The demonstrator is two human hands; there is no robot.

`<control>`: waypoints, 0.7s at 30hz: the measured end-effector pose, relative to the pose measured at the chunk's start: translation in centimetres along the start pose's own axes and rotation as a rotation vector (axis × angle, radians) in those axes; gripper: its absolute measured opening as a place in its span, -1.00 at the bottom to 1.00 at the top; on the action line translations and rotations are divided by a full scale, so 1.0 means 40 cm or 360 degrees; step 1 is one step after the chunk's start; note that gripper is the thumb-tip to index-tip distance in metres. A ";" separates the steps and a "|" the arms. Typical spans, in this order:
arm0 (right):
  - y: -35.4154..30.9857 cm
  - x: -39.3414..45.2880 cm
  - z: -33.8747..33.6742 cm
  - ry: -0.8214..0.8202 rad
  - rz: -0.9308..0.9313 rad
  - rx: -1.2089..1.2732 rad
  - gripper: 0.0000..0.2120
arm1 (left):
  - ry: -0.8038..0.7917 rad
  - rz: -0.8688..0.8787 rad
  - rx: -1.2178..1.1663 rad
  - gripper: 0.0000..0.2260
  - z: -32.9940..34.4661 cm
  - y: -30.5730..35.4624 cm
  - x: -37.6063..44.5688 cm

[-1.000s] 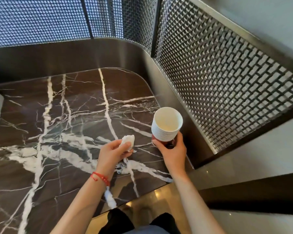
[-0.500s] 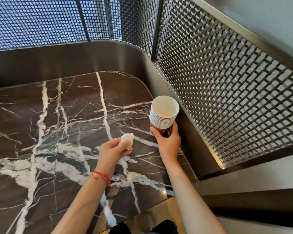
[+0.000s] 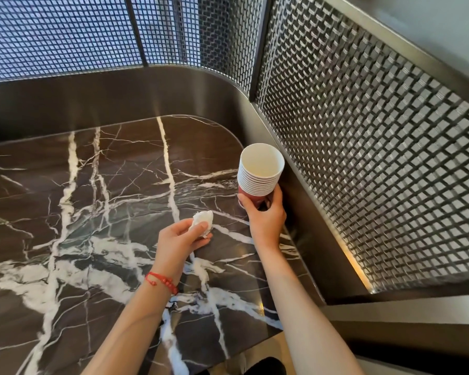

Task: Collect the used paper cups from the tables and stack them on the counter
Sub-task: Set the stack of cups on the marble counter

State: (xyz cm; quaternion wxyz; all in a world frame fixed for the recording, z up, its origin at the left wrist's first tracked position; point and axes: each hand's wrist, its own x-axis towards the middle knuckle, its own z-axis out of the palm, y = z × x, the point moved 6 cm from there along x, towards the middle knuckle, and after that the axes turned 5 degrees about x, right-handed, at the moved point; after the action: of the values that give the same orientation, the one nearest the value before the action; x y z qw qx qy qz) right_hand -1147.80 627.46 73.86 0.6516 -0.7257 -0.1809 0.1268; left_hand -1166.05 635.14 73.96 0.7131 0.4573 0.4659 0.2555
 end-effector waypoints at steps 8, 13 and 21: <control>0.007 0.003 0.004 -0.0028 0.0032 0.0060 -0.30 | 0.0015 -0.0009 0.0005 -0.95 -0.011 -0.005 0.003; 0.019 -0.008 -0.001 -0.0086 0.0103 0.0038 -0.29 | 0.0008 0.0007 0.0002 -0.94 -0.016 0.000 -0.005; 0.007 -0.060 -0.048 -0.0156 0.0043 -0.0175 -0.43 | -0.0040 0.0032 0.0023 -0.94 -0.031 -0.004 -0.036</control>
State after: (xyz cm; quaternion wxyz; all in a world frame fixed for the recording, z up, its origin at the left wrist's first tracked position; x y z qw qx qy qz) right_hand -1149.12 624.68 73.71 0.5993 -0.7557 -0.2096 0.1608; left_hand -1167.79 634.42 74.25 0.7129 0.4703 0.4542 0.2537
